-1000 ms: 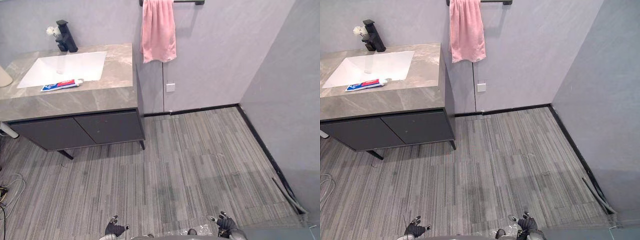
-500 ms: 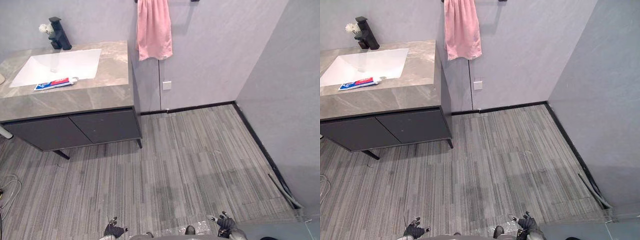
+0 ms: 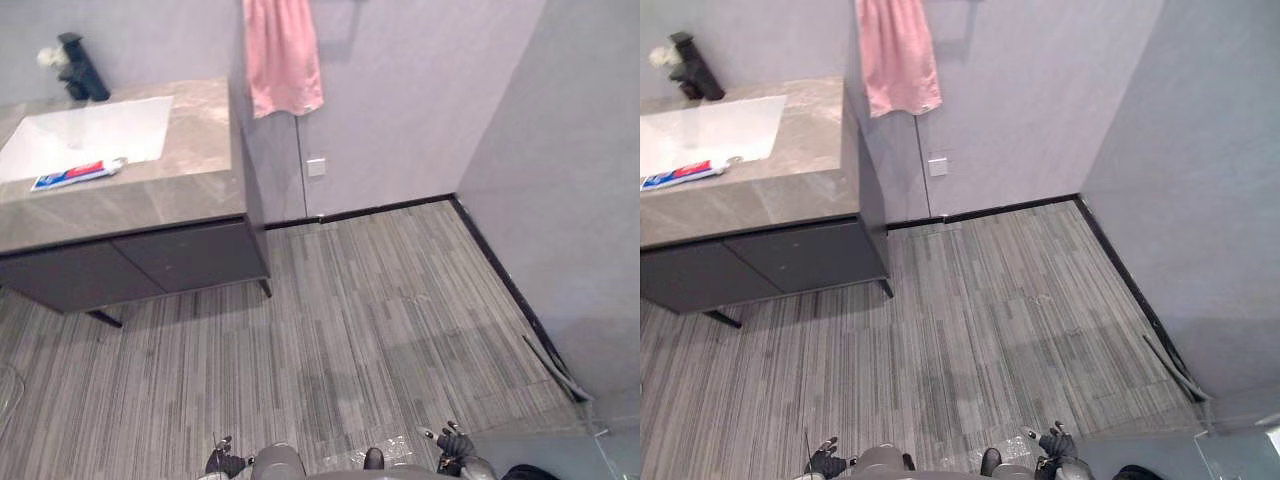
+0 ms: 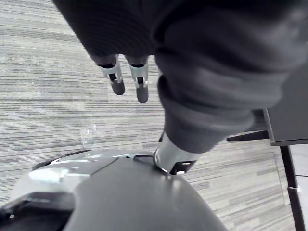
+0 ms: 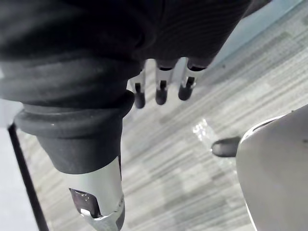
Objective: Organize washtable
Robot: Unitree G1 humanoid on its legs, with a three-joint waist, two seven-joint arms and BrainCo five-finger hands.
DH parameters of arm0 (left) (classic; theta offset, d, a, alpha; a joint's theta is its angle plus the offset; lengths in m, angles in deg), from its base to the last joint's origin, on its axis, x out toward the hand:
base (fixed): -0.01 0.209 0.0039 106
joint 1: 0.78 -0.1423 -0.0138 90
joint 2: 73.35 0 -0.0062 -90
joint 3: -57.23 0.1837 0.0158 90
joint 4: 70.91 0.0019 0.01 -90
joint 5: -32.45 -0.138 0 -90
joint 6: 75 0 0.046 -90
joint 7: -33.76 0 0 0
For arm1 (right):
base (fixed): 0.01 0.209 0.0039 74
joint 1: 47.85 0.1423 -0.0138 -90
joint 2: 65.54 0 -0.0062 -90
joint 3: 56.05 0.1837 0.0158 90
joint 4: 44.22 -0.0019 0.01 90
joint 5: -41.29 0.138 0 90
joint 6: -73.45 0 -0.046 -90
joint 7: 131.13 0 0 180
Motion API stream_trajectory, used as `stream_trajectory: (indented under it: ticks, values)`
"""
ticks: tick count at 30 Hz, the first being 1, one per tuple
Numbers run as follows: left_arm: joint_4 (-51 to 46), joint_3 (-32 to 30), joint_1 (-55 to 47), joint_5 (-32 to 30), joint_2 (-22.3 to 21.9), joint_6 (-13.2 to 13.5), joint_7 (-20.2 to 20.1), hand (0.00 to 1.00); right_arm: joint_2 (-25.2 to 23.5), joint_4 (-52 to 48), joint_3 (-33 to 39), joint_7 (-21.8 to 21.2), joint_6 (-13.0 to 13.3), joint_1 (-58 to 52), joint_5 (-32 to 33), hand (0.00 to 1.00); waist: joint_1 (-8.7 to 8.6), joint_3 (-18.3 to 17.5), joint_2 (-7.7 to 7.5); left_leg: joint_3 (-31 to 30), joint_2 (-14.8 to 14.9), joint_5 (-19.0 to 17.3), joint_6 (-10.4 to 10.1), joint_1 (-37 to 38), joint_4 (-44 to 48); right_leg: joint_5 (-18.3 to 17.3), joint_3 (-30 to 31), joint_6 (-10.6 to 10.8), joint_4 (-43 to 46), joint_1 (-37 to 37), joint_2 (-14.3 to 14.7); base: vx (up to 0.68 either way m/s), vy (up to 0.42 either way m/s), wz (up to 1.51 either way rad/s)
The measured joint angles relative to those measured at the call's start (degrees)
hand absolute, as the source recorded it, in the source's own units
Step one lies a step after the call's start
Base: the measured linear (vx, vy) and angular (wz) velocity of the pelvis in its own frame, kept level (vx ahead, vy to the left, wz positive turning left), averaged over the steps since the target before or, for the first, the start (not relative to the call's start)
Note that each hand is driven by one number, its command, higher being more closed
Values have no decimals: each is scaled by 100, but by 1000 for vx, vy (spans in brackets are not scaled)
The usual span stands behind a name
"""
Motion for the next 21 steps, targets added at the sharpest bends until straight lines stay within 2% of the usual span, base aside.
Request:
stream_trajectory:
  ticks: [1,2,3,5,6,7,8,9,10,11,12,13,15,16,17,18,19,21]
  values:
    - [-97,-88,-7,4,-32,35,11,0,4,-82,2,2,18,-33,27,0,111,27,-51,-259,-68,146,-10,-393,547,-70,168,-80,94,25,-43,123,27,-45]
    - [-105,-85,7,10,-35,46,6,0,10,-77,7,4,21,-43,35,0,146,30,-52,-431,-207,-46,-3,-490,536,-100,249,-98,115,33,-97,172,59,-56]
    - [-110,-76,10,20,-51,40,12,0,15,-74,5,11,20,-34,34,0,176,36,-58,-684,-476,-284,65,-635,254,-136,365,-92,104,57,-216,196,86,-54]
    - [-112,-53,3,51,-98,44,71,0,26,-63,2,17,19,-19,30,0,258,38,-63,-989,-956,-304,96,-840,-913,-217,626,-2,96,54,-373,221,133,-59]
    - [-111,-55,-2,55,-93,44,71,0,28,-53,1,16,20,-9,29,0,259,38,-63,-1045,-995,-283,74,-830,-1138,-234,632,24,94,37,-387,200,161,-56]
    - [-104,-18,-51,70,-94,46,87,0,95,43,-36,16,29,20,27,0,255,2,9,-1306,-1118,-176,9,-751,-2046,-379,757,152,143,3,-337,165,150,-47]
    - [-104,-3,-95,69,-135,48,84,0,133,55,-38,15,27,20,23,0,257,-26,93,-1376,-1086,-108,117,-734,-2241,-457,827,207,184,7,-256,353,278,-69]
    - [-92,-15,-92,67,-112,39,77,0,94,68,-32,25,23,-1,23,0,264,-59,41,-1334,-1105,64,349,-671,-2100,-631,889,323,351,31,-306,362,234,-48]
    - [-99,-22,-94,66,-15,40,80,0,7,30,-35,22,30,-66,18,0,262,-85,-139,-1200,-1173,-95,377,-621,-2055,-759,886,423,530,10,-411,462,247,-58]
    - [-105,-28,-75,68,65,42,81,0,-76,36,-38,14,34,-92,-6,0,295,-118,-288,-1023,-1257,-302,430,-522,-2056,-981,883,527,1121,-231,-556,312,115,-47]
    - [-103,-31,-73,71,72,41,82,0,-71,36,-51,2,35,-91,-25,0,335,-155,-354,-913,-1258,-357,455,-439,-2076,-1042,886,569,1508,-391,-592,389,164,-82]
    - [-101,-19,-60,70,68,41,90,0,-70,33,-78,-7,35,-89,-40,0,404,-158,-359,-728,-1280,-487,550,-195,-2139,-1108,862,701,2518,-819,-666,373,184,-73]
    - [-73,107,-74,72,134,36,91,0,-37,9,-63,-15,53,-24,-77,0,331,-96,-326,-560,-1429,-685,699,341,-2242,-1045,650,1073,4535,-1553,-960,417,196,-44]
    - [-59,144,-66,73,149,34,96,0,-39,4,-69,-20,55,30,-95,0,276,-86,-345,-562,-1453,-718,743,497,-2265,-1101,536,1079,4852,-1641,-1037,447,121,-1]
    - [-54,221,-40,73,180,29,93,0,-23,27,-85,-24,43,67,-190,0,222,-60,-327,-626,-1517,-744,754,920,-2453,-1286,105,781,5216,-1779,-1192,464,69,10]
    - [-60,235,12,74,151,35,94,0,37,36,-154,-34,49,85,-238,0,218,-61,-289,-652,-1488,-744,754,1191,-2656,-1411,-196,570,5098,-1872,-1198,457,56,14]
    - [-66,287,103,83,125,45,91,0,79,48,-217,-83,44,150,-261,0,222,-55,-239,-690,-1406,-744,754,1394,-2834,-1477,-502,462,4699,-2069,-1087,512,12,20]
    - [-60,326,225,109,113,48,88,0,108,42,-259,-142,52,231,-251,0,166,-23,-201,-854,-1309,-744,754,1562,-2969,-1415,-560,404,3876,-2427,-816,392,-25,36]
